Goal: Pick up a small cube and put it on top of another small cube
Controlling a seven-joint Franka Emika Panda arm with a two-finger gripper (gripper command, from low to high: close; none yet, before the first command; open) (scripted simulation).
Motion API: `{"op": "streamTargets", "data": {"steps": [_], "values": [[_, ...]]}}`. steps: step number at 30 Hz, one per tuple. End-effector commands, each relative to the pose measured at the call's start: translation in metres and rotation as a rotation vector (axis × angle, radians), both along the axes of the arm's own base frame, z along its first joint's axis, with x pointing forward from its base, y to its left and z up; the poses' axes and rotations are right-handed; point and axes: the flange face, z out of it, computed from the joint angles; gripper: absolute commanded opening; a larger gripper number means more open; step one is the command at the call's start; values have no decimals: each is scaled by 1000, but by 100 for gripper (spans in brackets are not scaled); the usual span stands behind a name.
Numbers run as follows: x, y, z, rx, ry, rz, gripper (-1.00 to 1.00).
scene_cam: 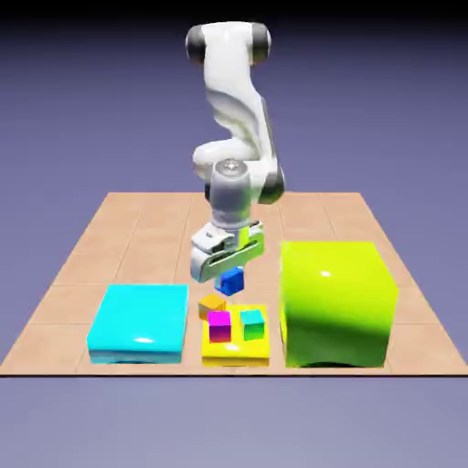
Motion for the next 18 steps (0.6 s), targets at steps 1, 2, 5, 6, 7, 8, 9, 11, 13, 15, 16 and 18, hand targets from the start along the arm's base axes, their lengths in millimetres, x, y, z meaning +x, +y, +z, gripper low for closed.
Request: {"op": "streamTargets", "data": {"steps": [1, 2, 5, 6, 7, 8, 9, 11, 13, 15, 16, 18], "values": [[8, 2, 5, -8, 0, 50, -100], [14, 12, 8, -17, 3, 118, -100], [27, 67, 10, -48, 25, 369, -100], [27, 67, 10, -48, 25, 369, -100], [27, 67, 10, -48, 25, 369, -100], [27, 67, 10, -48, 25, 369, -100], [27, 67, 10, -48, 25, 369, -100], [27, 67, -5, -46, 25, 370, -100], [27, 65, -37, -46, 25, 371, -100], [25, 62, -59, -48, 25, 369, -100], [25, 62, -59, -48, 25, 369, 100], [26, 64, -44, -46, 25, 370, 100]]}}
